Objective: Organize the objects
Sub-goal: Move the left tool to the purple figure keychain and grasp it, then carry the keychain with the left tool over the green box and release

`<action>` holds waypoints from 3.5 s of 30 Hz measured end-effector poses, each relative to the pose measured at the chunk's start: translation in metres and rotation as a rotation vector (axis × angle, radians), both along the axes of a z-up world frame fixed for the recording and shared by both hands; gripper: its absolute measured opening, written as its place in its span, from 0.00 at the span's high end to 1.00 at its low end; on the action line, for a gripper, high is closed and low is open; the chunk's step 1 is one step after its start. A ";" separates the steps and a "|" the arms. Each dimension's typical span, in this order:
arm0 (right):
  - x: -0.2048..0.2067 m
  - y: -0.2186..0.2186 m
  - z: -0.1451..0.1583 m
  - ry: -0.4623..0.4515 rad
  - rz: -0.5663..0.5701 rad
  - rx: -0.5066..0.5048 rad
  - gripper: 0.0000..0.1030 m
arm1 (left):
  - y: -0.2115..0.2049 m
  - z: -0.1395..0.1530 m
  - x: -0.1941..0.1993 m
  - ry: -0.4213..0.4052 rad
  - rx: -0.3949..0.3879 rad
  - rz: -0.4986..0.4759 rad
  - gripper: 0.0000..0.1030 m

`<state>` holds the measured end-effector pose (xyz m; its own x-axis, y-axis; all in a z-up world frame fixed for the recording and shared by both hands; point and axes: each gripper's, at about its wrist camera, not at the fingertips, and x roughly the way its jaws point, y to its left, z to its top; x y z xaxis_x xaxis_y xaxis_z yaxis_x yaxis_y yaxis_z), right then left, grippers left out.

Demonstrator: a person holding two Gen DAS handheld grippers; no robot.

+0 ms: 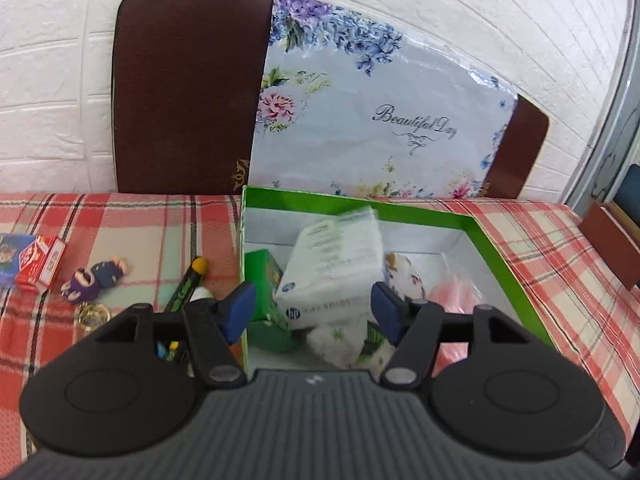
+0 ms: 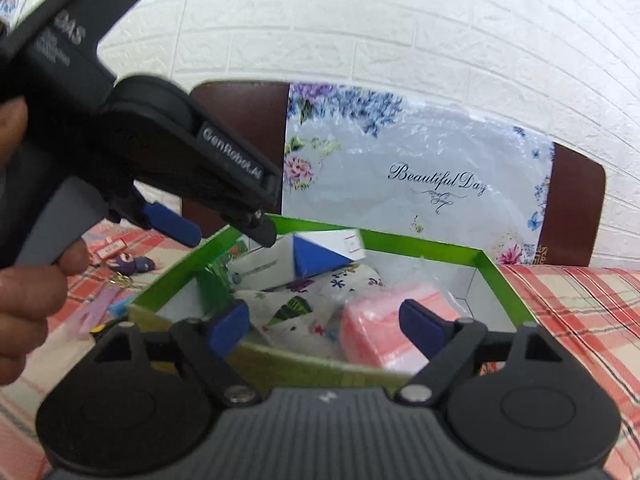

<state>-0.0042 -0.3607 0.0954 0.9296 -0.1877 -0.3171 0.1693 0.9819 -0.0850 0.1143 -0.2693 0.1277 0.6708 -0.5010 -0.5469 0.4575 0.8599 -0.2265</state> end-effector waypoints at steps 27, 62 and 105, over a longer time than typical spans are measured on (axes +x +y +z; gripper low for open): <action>0.217 0.151 -0.016 0.368 0.276 0.198 0.38 | 0.248 -0.085 -0.050 -0.091 0.024 0.371 0.16; -0.082 0.134 -0.027 0.318 0.437 0.008 0.17 | 0.163 -0.060 -0.128 0.090 -0.001 -0.050 0.12; -0.069 0.070 -0.028 0.295 0.358 0.188 0.36 | 0.073 -0.067 -0.084 0.277 0.001 -0.211 0.75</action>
<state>-0.0731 -0.2904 0.0678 0.7907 0.2126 -0.5741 -0.1857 0.9769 0.1059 0.0303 -0.1965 0.0612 0.3786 -0.6122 -0.6942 0.5462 0.7533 -0.3664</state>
